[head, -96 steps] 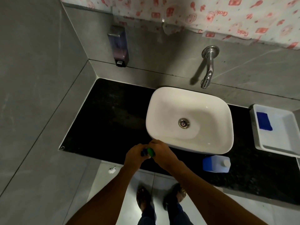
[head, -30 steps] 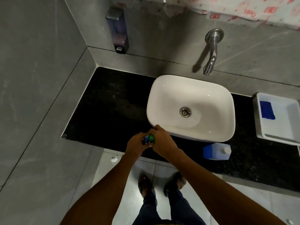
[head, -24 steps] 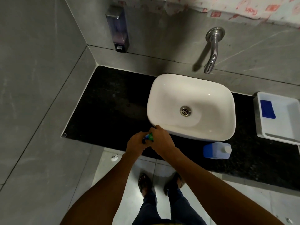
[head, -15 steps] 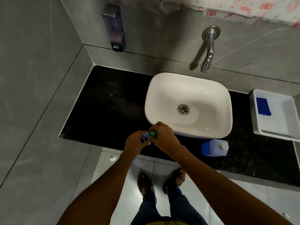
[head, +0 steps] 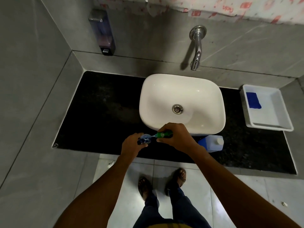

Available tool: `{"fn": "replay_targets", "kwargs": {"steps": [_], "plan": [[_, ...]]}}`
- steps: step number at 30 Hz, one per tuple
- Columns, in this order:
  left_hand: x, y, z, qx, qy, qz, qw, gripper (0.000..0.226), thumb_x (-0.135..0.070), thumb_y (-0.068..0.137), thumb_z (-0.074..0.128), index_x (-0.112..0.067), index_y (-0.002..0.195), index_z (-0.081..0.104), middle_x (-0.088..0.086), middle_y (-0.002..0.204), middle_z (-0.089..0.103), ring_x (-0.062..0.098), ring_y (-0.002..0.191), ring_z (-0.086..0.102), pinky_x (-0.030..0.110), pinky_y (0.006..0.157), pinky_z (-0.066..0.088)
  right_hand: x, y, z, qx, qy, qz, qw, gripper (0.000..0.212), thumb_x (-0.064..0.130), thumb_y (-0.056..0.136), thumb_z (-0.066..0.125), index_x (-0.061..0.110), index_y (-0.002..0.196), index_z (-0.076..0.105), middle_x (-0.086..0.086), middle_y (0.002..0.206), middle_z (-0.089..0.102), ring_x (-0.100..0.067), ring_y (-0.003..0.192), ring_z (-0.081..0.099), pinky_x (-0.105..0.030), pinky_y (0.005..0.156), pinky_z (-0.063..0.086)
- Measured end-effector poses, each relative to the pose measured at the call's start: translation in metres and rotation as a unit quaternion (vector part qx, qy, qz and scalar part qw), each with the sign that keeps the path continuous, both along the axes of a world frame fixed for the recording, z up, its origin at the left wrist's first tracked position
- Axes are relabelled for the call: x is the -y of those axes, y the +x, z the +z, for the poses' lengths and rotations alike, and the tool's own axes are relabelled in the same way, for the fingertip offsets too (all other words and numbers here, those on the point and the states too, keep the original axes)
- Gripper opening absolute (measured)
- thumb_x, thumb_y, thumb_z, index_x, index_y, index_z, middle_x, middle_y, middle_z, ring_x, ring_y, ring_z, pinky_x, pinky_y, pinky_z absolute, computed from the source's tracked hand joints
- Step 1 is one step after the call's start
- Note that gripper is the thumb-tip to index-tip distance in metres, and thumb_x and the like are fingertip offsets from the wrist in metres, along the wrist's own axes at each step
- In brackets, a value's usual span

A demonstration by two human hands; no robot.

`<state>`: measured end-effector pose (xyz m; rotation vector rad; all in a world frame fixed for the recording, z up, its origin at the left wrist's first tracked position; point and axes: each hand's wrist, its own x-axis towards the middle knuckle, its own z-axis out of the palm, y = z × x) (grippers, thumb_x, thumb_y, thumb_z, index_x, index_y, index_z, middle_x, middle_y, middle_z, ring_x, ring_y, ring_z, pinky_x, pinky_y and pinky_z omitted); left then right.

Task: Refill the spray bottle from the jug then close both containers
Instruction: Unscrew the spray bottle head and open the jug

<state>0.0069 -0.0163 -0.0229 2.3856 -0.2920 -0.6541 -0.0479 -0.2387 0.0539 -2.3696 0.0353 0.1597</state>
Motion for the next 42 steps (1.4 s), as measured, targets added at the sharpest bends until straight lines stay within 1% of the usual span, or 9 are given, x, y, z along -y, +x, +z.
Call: {"fn": "replay_targets", "kwargs": {"steps": [5,9,13,19,24,32,35,38,42], "plan": [[-0.002,-0.001,-0.002,-0.008,-0.023,0.009,1.000,0.053,-0.027,0.082,0.086,-0.018,0.131,0.068,0.005,0.124,0.074,0.023,0.115,0.069,0.042,0.102,0.056,0.021,-0.016,0.007,0.008,-0.015,0.021,1.000,0.035,0.049,0.077,0.086,0.031,0.105,0.073,0.014,0.096,0.071,-0.006,0.084,0.067,-0.033,0.074,0.060],[-0.001,-0.002,-0.003,-0.007,-0.032,0.019,0.999,0.054,-0.026,0.082,0.087,-0.018,0.132,0.068,0.005,0.124,0.074,0.022,0.115,0.070,0.041,0.104,0.056,0.040,-0.031,0.008,0.025,-0.020,-0.008,0.999,0.033,0.046,0.077,0.087,0.031,0.103,0.073,0.015,0.096,0.072,-0.006,0.086,0.068,-0.027,0.074,0.058],[-0.001,0.001,-0.004,-0.020,-0.024,0.019,0.999,0.060,-0.026,0.082,0.087,-0.014,0.137,0.066,0.008,0.128,0.073,0.026,0.119,0.068,0.045,0.106,0.055,0.051,-0.046,-0.009,-0.016,-0.039,-0.023,0.999,0.032,0.044,0.076,0.088,0.034,0.102,0.072,0.017,0.096,0.071,-0.002,0.086,0.067,-0.027,0.077,0.060],[-0.001,0.001,-0.004,0.005,-0.011,0.002,1.000,0.054,-0.030,0.081,0.087,-0.019,0.131,0.069,0.005,0.122,0.075,0.024,0.112,0.071,0.040,0.098,0.057,0.040,-0.055,-0.055,-0.073,-0.013,-0.088,0.993,0.036,0.043,0.072,0.091,0.035,0.101,0.073,0.016,0.096,0.074,-0.001,0.085,0.070,-0.028,0.081,0.061],[0.000,0.003,-0.009,0.007,-0.017,0.000,1.000,0.053,-0.033,0.081,0.087,-0.020,0.130,0.070,0.003,0.120,0.076,0.022,0.110,0.071,0.041,0.097,0.058,0.031,-0.057,-0.087,-0.097,-0.027,-0.115,0.988,0.034,0.041,0.076,0.088,0.032,0.104,0.071,0.010,0.100,0.073,-0.012,0.089,0.068,-0.033,0.079,0.059],[0.001,0.009,-0.025,0.024,-0.010,-0.014,1.000,0.051,-0.033,0.079,0.088,-0.022,0.126,0.072,0.003,0.119,0.077,0.022,0.109,0.072,0.041,0.094,0.060,0.024,-0.041,-0.117,-0.122,-0.138,-0.104,0.977,0.034,0.034,0.083,0.083,0.026,0.113,0.071,0.002,0.111,0.075,-0.023,0.106,0.068,-0.039,0.097,0.051],[0.000,0.010,-0.029,0.027,-0.003,-0.016,0.999,0.050,-0.033,0.078,0.089,-0.023,0.124,0.073,0.000,0.116,0.077,0.020,0.106,0.073,0.035,0.092,0.059,0.020,-0.033,-0.121,-0.121,-0.161,-0.101,0.974,0.032,0.033,0.084,0.080,0.027,0.115,0.072,0.002,0.115,0.074,-0.025,0.112,0.067,-0.038,0.099,0.051],[-0.001,0.009,-0.032,0.027,-0.007,-0.009,1.000,0.050,-0.032,0.077,0.090,-0.025,0.123,0.073,-0.002,0.114,0.077,0.018,0.106,0.072,0.033,0.092,0.058,0.018,-0.030,-0.122,-0.105,-0.170,-0.114,0.973,0.031,0.030,0.084,0.080,0.025,0.113,0.073,0.000,0.113,0.075,-0.027,0.109,0.068,-0.039,0.096,0.053],[-0.001,0.012,-0.033,0.031,-0.007,-0.016,0.999,0.049,-0.033,0.076,0.090,-0.025,0.122,0.073,-0.002,0.113,0.077,0.019,0.105,0.072,0.039,0.094,0.058,0.020,-0.033,-0.121,-0.082,-0.181,-0.151,0.968,0.028,0.026,0.080,0.084,0.022,0.106,0.075,-0.003,0.105,0.076,-0.030,0.102,0.070,-0.041,0.092,0.056]]}}
